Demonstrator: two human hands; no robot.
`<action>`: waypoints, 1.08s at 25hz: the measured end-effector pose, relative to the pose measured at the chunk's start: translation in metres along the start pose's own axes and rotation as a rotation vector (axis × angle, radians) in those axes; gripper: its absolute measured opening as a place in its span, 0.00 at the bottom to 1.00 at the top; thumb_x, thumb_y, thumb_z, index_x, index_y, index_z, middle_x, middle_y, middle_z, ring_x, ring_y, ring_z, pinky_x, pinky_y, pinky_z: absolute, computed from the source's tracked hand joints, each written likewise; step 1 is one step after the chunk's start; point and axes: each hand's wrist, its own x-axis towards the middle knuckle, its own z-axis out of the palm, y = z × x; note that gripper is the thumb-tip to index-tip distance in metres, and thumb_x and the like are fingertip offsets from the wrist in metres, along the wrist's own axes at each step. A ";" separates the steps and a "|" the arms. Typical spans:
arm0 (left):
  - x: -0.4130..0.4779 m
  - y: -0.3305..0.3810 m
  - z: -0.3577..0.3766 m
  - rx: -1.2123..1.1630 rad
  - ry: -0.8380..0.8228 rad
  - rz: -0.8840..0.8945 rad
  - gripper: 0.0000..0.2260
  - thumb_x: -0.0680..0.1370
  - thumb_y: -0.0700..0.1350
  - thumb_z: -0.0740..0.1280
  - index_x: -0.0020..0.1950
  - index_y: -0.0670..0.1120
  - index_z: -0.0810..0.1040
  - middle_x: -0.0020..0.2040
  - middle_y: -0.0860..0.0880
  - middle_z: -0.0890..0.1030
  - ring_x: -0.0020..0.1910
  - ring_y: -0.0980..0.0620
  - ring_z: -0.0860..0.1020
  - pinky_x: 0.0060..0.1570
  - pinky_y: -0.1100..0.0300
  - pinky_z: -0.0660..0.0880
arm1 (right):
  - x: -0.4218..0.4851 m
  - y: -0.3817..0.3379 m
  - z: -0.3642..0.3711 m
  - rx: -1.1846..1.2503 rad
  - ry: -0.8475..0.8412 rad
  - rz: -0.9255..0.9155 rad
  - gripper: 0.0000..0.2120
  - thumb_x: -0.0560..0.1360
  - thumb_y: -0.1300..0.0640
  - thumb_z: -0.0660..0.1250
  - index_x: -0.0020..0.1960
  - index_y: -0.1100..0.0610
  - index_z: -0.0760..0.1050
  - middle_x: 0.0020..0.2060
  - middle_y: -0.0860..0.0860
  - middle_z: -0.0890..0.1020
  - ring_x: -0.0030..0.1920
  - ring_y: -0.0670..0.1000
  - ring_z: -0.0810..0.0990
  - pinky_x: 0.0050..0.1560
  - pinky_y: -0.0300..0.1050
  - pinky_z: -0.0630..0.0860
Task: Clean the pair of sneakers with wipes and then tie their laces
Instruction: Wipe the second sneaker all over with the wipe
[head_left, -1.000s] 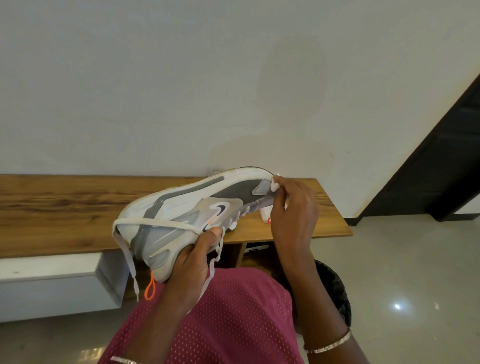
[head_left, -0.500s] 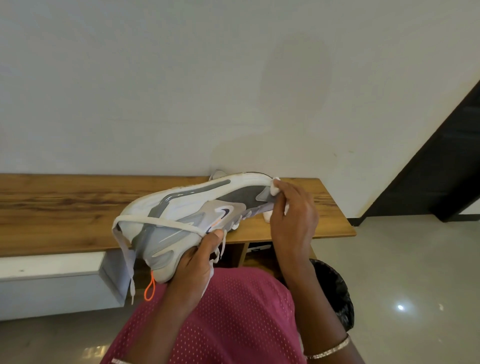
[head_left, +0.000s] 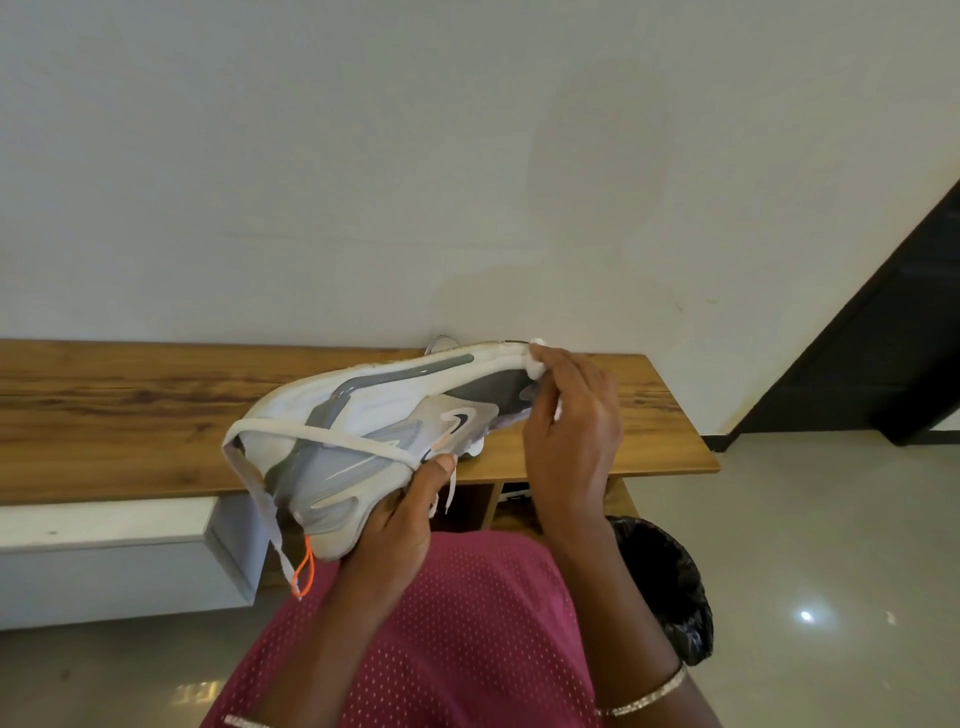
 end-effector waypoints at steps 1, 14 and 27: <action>0.000 0.000 0.000 -0.002 0.003 0.005 0.25 0.65 0.69 0.66 0.59 0.63 0.81 0.61 0.61 0.81 0.65 0.60 0.75 0.71 0.57 0.68 | 0.003 0.007 -0.001 -0.011 0.005 0.055 0.12 0.78 0.68 0.67 0.59 0.59 0.81 0.51 0.53 0.84 0.54 0.51 0.78 0.48 0.41 0.75; -0.002 -0.007 0.002 0.024 -0.011 -0.006 0.28 0.63 0.71 0.65 0.61 0.63 0.79 0.63 0.60 0.80 0.66 0.59 0.75 0.59 0.73 0.68 | 0.005 0.012 -0.003 -0.033 -0.006 0.091 0.11 0.78 0.67 0.65 0.58 0.58 0.81 0.50 0.52 0.83 0.52 0.51 0.78 0.47 0.39 0.73; -0.007 0.006 0.001 0.022 -0.013 -0.036 0.25 0.70 0.62 0.66 0.66 0.57 0.79 0.65 0.58 0.79 0.67 0.58 0.73 0.61 0.72 0.64 | -0.001 0.002 -0.004 0.007 -0.022 -0.002 0.12 0.77 0.67 0.67 0.58 0.59 0.81 0.51 0.52 0.84 0.53 0.50 0.78 0.51 0.40 0.75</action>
